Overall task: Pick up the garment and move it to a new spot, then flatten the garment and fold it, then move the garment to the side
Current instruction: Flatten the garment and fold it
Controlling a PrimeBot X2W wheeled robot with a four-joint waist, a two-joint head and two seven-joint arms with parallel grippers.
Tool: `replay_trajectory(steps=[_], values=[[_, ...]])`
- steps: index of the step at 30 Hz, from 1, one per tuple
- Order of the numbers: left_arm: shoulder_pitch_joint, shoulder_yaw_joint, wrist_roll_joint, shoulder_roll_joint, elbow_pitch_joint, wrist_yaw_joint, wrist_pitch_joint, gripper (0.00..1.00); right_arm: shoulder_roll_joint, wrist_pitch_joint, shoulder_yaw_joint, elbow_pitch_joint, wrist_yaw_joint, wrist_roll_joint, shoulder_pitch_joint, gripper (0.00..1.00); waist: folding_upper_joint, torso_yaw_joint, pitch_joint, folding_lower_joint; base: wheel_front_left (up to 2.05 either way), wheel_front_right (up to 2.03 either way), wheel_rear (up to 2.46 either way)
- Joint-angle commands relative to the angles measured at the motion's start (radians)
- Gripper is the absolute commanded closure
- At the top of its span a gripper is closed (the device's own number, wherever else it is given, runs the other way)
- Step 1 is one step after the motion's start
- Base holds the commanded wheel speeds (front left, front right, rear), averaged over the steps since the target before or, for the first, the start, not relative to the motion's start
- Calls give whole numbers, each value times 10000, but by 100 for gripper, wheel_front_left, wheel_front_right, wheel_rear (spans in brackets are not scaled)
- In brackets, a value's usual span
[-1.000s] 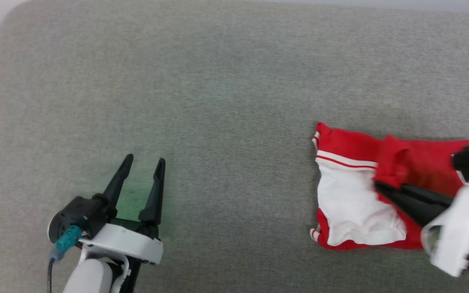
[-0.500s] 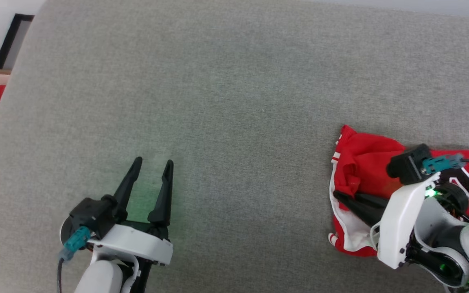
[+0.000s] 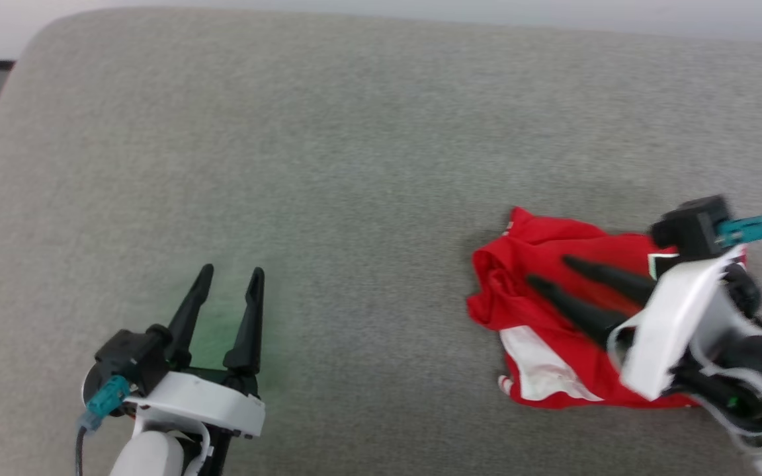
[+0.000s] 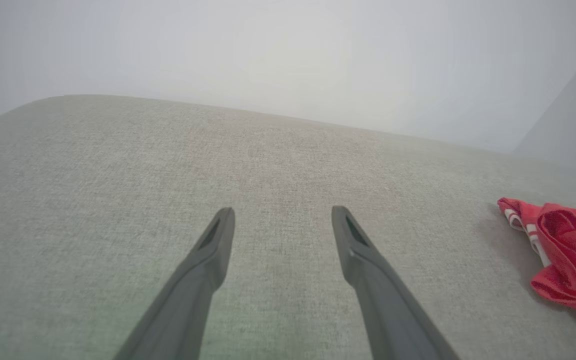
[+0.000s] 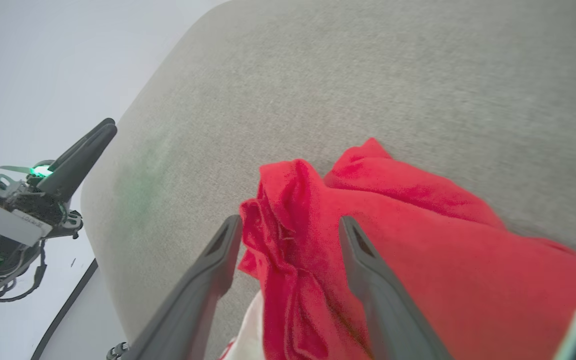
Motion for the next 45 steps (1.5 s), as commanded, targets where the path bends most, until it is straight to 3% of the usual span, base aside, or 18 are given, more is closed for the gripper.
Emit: replay_trajectory(steps=[1, 5, 10, 18, 24, 45], values=[[13, -102, -41, 86, 39, -17, 6, 0, -248, -192, -228, -14, -1, 116, -77, 0, 0, -438, -199, 0, 0, 0, 0], [-99, -126, -181, 227, 170, -17, 6, 0, -698, -856, -657, 100, -1, 229, 89, 0, 0, -813, -252, 0, 0, 0, 0], [-218, -175, -273, 288, 363, -17, 6, 0, -908, -2534, -1141, 822, -1, -106, 235, 0, 0, -1239, -345, 0, 0, 0, 0], [-133, 328, -38, 272, 623, -17, 6, 0, -422, -5634, -1063, 2473, -1, -1048, 383, 0, 0, -1649, -829, 0, 0, 0, 0], [279, 758, 305, 192, 294, -17, 6, 0, -85, -7280, -1144, 3345, -2, -1745, 706, 0, 0, -1643, -1342, 0, 0, 0, 0], [2535, 1206, 432, 110, -1052, -17, 6, 0, -119, -7983, -3165, 2852, -2, -2629, 3275, 0, 0, -938, -2546, 0, 0, 0, 0]])
